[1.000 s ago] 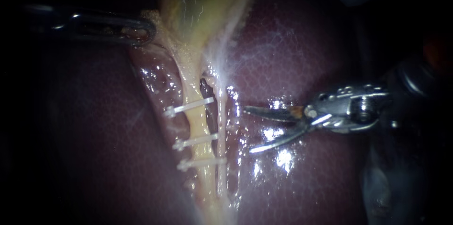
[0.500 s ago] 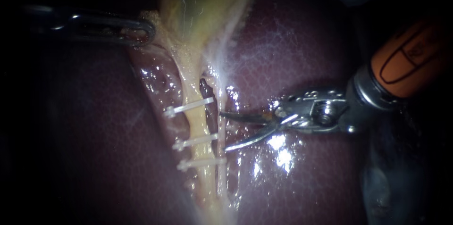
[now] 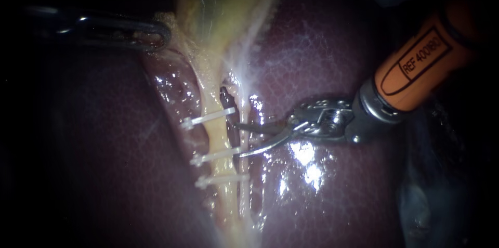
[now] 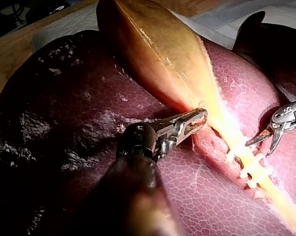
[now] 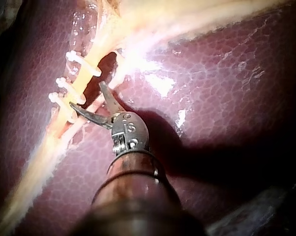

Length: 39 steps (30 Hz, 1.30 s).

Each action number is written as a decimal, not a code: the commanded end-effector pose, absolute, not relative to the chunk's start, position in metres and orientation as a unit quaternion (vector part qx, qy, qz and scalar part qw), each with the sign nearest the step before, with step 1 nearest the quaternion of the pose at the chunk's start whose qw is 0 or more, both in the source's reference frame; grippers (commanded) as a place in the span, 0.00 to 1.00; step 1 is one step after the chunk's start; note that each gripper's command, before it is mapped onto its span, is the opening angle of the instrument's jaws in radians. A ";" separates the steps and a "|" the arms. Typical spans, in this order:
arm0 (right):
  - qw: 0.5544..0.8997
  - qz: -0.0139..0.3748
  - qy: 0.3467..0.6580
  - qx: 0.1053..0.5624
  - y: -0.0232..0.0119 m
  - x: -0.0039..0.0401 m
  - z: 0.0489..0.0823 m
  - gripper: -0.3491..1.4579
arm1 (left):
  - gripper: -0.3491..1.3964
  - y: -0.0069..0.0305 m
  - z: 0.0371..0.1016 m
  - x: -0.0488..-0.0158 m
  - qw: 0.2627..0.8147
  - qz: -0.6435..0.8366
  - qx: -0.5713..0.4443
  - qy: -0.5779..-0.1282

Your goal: Go to the cutting position left tube

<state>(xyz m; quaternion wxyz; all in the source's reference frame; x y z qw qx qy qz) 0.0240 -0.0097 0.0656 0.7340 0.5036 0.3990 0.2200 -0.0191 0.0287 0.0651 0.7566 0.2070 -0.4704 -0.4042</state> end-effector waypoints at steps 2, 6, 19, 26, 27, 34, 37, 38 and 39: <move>0.731 0.219 0.400 0.508 -0.0097 0.0241 0.0658 0.97 | 0.00 0.0287 0.0651 -0.0191 0.757 -0.404 0.207 -0.470; 0.718 0.218 0.407 0.521 -0.0097 0.0247 0.0658 0.97 | 0.00 0.0286 0.0651 -0.0191 0.757 -0.404 0.207 -0.470; 0.659 0.200 0.447 0.571 -0.0094 0.0281 0.0659 0.97 | 0.00 0.0286 0.0652 -0.0191 0.757 -0.404 0.207 -0.470; 0.638 0.188 0.465 0.584 -0.0095 0.0300 0.0658 0.97 | 0.00 0.0286 0.0653 -0.0192 0.757 -0.404 0.206 -0.470; 0.636 0.187 0.467 0.585 -0.0096 0.0303 0.0659 0.97 | 0.00 0.0286 0.0653 -0.0192 0.757 -0.404 0.206 -0.470; 0.622 0.174 0.480 0.594 -0.0104 0.0321 0.0669 0.97 | 0.00 0.0286 0.0653 -0.0192 0.757 -0.404 0.206 -0.470; 0.615 0.173 0.488 0.594 -0.0104 0.0330 0.0670 0.97 | 0.00 0.0285 0.0653 -0.0192 0.757 -0.404 0.206 -0.470; 0.613 0.173 0.493 0.593 -0.0103 0.0332 0.0670 0.97 | 0.00 0.0285 0.0653 -0.0192 0.757 -0.404 0.206 -0.470; 0.609 0.172 0.499 0.592 -0.0103 0.0336 0.0671 0.97 | 0.00 0.0286 0.0653 -0.0192 0.757 -0.404 0.206 -0.470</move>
